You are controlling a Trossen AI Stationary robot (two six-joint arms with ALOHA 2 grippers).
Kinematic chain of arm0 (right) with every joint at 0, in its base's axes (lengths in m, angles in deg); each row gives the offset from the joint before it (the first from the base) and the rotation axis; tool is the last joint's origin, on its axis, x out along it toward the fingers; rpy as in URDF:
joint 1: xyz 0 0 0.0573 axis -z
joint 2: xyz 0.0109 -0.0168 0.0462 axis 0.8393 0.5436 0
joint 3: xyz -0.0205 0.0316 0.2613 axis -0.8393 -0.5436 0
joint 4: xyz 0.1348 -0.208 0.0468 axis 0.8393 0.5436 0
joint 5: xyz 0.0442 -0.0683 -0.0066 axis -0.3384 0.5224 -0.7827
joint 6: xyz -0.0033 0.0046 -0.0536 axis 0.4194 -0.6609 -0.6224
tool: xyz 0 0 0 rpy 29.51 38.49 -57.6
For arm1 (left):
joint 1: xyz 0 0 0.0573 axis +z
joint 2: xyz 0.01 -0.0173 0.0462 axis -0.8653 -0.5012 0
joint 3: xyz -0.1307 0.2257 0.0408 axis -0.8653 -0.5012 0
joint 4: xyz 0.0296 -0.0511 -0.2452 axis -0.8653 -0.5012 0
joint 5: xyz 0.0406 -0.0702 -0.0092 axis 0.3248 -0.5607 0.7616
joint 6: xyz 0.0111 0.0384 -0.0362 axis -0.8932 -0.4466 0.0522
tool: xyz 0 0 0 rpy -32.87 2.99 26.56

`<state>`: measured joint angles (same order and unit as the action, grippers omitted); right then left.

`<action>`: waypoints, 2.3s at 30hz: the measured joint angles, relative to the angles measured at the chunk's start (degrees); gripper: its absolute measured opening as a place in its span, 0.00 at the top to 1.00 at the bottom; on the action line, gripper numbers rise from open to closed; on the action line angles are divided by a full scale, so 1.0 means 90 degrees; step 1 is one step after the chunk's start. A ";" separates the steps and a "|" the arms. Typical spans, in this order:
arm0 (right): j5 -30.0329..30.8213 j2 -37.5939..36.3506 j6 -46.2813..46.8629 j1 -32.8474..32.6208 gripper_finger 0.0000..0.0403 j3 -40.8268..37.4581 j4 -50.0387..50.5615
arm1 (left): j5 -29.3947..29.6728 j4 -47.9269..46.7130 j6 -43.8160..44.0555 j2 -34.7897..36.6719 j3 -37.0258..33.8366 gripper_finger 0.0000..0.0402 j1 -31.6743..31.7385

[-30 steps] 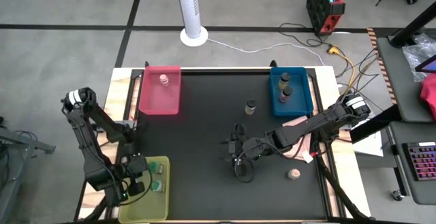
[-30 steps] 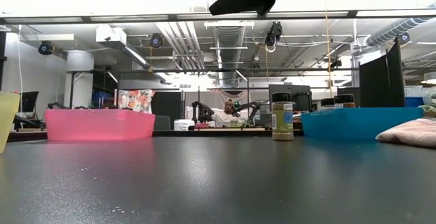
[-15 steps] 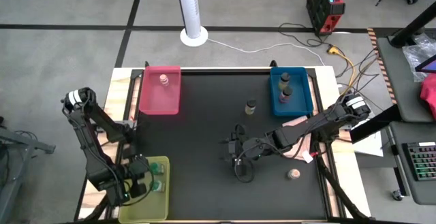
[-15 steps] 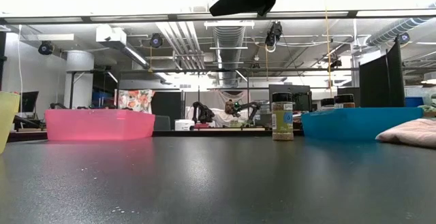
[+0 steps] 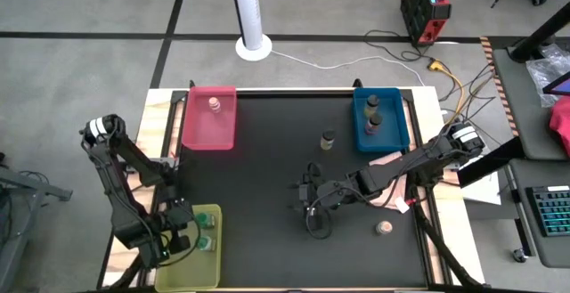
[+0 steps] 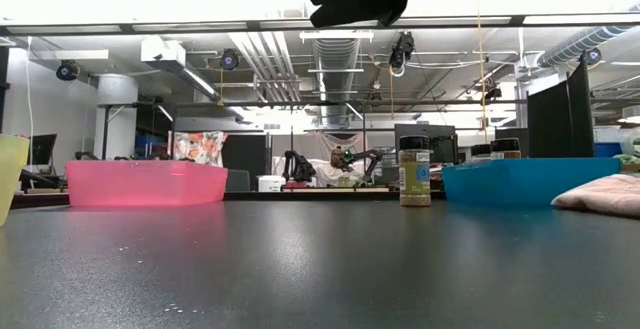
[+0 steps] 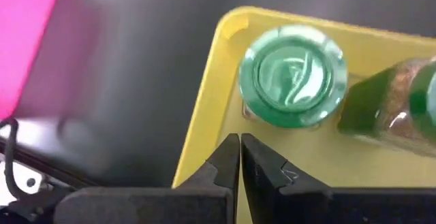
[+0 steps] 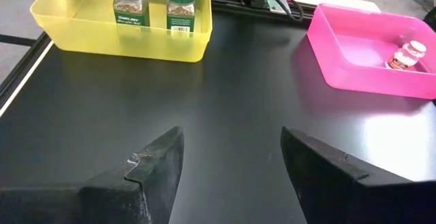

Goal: Sort spices by type
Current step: Put the green seasoning into the yellow bin

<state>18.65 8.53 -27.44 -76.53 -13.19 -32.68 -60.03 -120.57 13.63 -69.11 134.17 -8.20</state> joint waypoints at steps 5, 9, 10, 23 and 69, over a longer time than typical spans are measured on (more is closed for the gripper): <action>0.0000 0.0001 0.0077 0.0000 0.39 0.0000 -0.0001 | 0.0135 -0.0117 -0.0110 0.0005 0.0136 1.00 0.0012; 0.0000 0.0001 0.0071 0.0000 0.37 0.0000 -0.0001 | 0.0133 -0.0099 -0.0113 0.0005 0.0128 1.00 0.0010; 0.0000 0.0000 0.0067 0.0000 0.37 0.0000 -0.0002 | 0.0135 -0.0094 -0.0113 0.0005 0.0114 1.00 0.0010; -0.0002 -0.0001 0.0067 0.0000 0.40 0.0000 0.0001 | 0.0638 -0.0141 -0.0498 0.0003 0.0034 1.00 0.0051; 0.0000 0.0002 0.0106 0.0000 0.37 0.0000 0.0003 | 0.0123 0.0242 -0.0929 -0.0085 0.0077 1.00 0.0160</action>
<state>18.65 8.54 -26.48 -76.53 -13.19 -32.65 -58.92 -118.39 5.27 -69.88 134.87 -6.76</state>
